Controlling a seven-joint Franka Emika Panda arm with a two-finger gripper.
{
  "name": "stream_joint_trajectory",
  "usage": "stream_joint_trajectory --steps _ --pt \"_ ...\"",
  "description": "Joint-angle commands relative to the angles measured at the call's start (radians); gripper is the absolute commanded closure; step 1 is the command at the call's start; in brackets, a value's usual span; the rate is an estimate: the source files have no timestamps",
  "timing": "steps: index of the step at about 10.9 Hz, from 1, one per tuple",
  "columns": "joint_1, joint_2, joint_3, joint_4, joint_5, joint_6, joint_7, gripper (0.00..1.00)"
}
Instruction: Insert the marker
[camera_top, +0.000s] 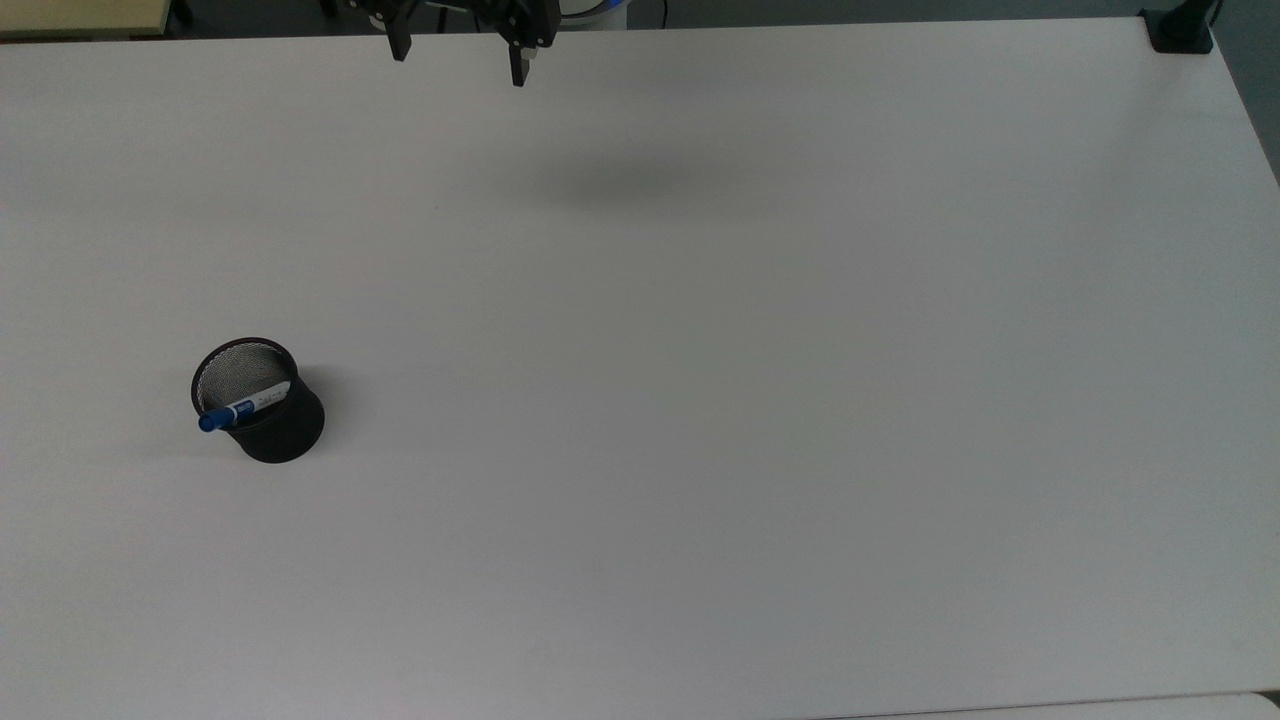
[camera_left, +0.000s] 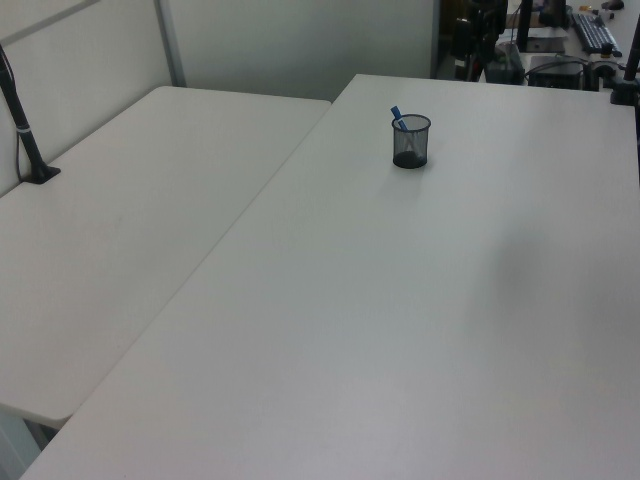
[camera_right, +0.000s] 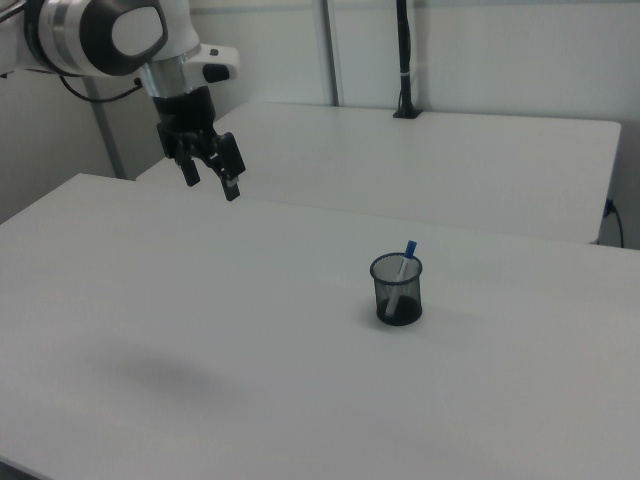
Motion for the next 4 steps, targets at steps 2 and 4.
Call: stream_joint_trajectory --steps 2,4 --pt "0.008 -0.001 -0.02 -0.003 0.014 0.046 -0.166 0.0" --pt "0.008 -0.004 -0.017 -0.003 0.011 0.049 -0.166 0.0"
